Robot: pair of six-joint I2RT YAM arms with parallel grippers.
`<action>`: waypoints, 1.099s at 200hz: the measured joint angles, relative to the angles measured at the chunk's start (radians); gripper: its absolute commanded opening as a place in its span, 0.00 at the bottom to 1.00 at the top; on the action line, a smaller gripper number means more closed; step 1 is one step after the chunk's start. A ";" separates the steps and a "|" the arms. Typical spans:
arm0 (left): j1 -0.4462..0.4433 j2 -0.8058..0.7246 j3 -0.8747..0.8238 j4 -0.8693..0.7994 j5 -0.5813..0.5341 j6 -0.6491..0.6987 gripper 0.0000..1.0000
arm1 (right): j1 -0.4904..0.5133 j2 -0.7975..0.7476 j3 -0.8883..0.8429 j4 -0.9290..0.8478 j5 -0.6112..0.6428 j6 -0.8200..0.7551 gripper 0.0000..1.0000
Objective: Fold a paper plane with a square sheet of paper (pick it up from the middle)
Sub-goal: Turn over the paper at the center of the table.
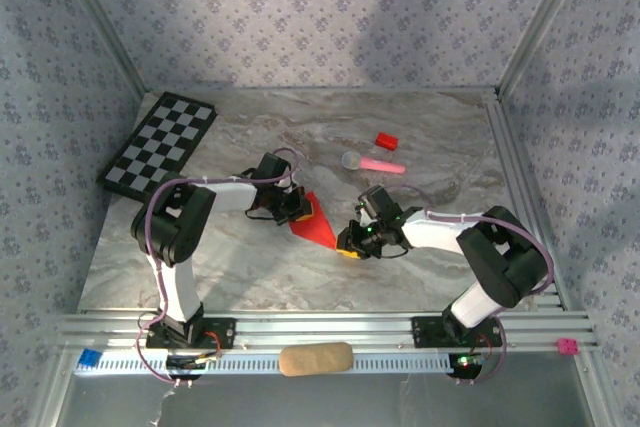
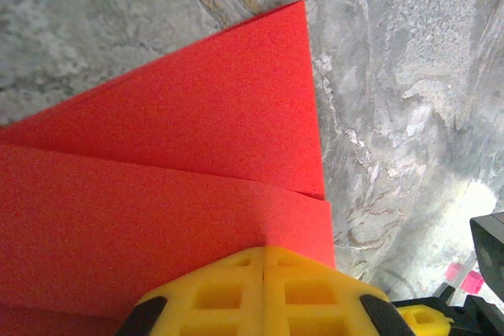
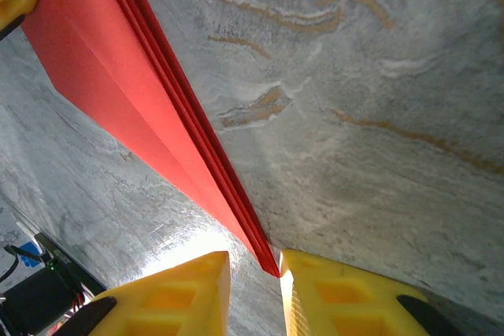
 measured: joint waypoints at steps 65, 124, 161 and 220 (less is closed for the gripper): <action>0.001 0.000 0.000 0.000 0.001 -0.001 0.05 | 0.004 0.004 0.002 0.042 0.005 0.019 0.25; 0.001 0.000 0.000 0.001 0.001 -0.001 0.05 | 0.005 0.004 0.002 0.089 0.013 0.018 0.26; 0.002 0.000 0.000 0.001 0.001 -0.008 0.05 | 0.002 0.005 0.002 0.134 0.009 0.018 0.25; 0.002 0.000 0.000 0.002 0.002 -0.008 0.05 | -0.010 0.016 0.001 0.178 -0.003 0.013 0.19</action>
